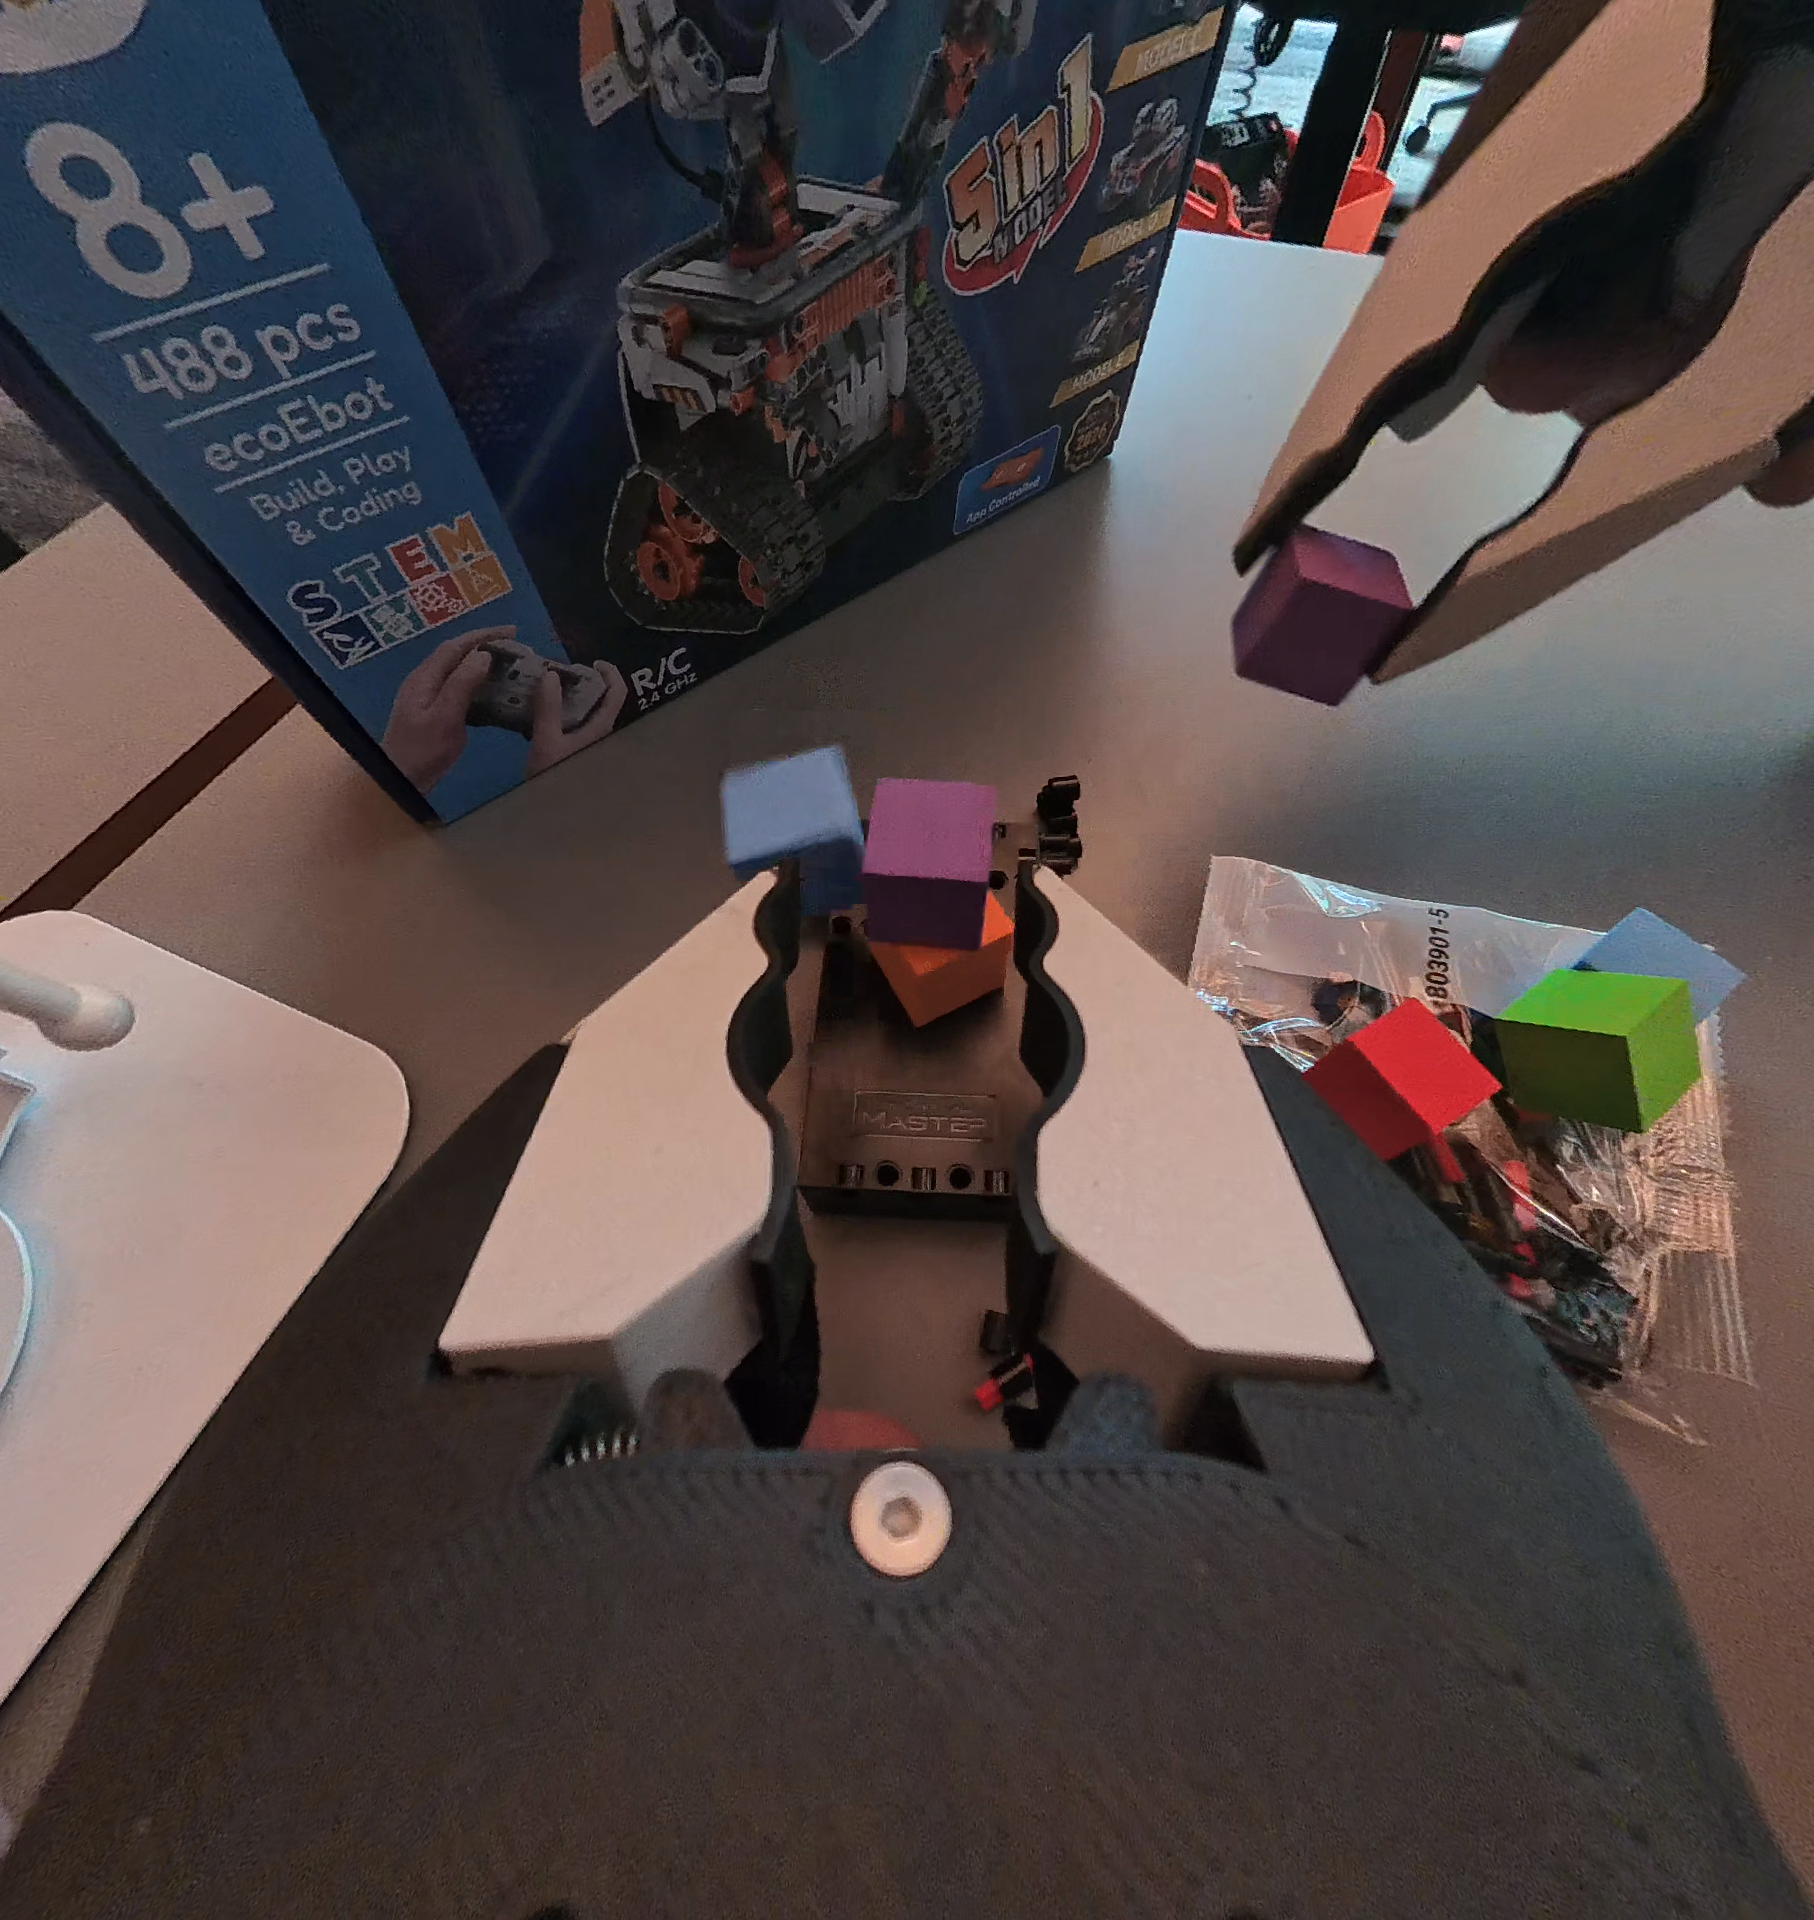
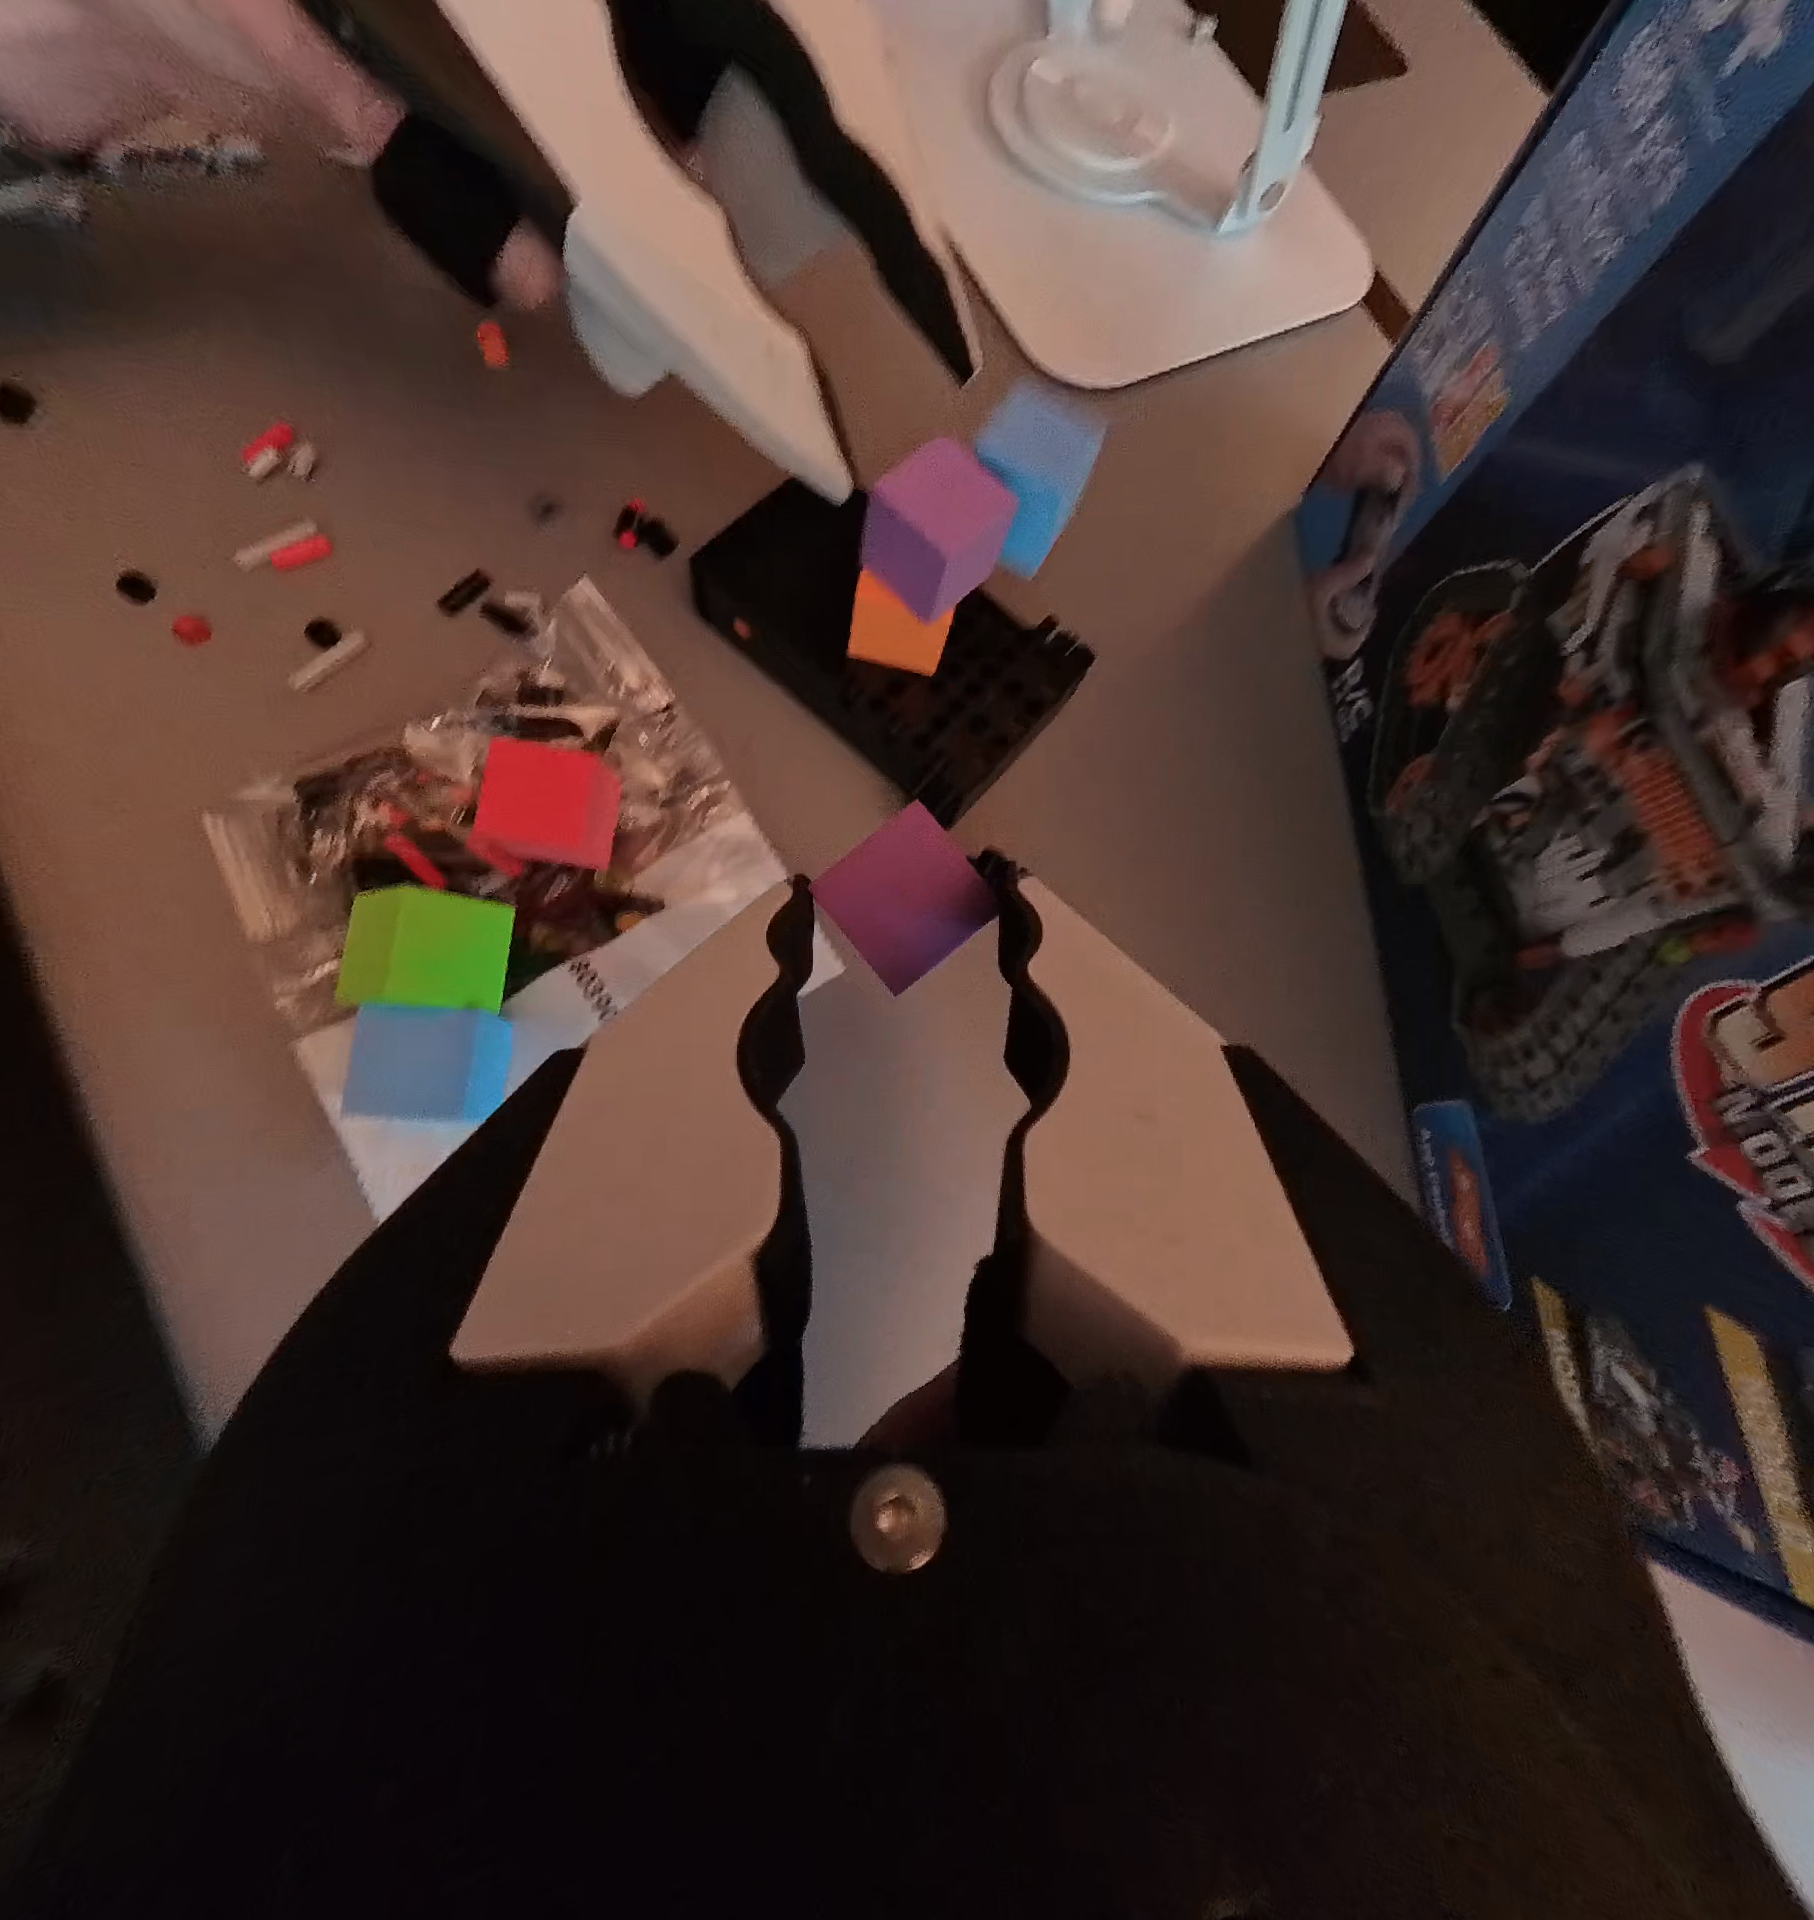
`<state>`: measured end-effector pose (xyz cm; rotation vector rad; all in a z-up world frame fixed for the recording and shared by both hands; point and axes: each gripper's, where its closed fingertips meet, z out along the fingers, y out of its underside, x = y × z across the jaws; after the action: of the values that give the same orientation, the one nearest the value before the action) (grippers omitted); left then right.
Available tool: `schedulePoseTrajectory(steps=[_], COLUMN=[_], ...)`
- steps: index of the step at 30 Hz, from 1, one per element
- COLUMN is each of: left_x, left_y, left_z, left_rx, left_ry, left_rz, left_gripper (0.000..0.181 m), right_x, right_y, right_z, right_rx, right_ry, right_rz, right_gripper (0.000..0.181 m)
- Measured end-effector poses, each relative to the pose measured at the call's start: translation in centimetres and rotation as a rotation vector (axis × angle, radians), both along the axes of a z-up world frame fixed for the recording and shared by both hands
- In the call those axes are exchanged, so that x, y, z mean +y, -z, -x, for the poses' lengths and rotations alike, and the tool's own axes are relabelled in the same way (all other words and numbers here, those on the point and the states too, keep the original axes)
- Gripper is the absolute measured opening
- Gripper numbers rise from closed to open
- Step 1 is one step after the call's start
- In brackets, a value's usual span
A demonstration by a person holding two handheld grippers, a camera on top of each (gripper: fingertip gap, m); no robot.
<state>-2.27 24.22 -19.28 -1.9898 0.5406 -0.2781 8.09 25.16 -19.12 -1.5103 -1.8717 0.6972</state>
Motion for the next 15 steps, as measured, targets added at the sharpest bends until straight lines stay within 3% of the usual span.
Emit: schedulePoseTrajectory(steps=[10, 15], left_x=[-0.1, -0.1], left_y=[0.7, 1.4], left_z=[0.7, 1.0], left_rx=[-0.028, -0.022], left_ry=[0.009, 0.004], left_rz=[0.035, 0.053], left_gripper=[0.04, 0.041], right_x=[0.1, -0.2], right_y=[-3.0, -3.2], right_z=[5.9, 8.8], right_rx=[0.144, 0.11], right_ry=[-0.025, -0.056], right_rz=[0.105, 0.12], right_gripper=[0.034, 0.034])
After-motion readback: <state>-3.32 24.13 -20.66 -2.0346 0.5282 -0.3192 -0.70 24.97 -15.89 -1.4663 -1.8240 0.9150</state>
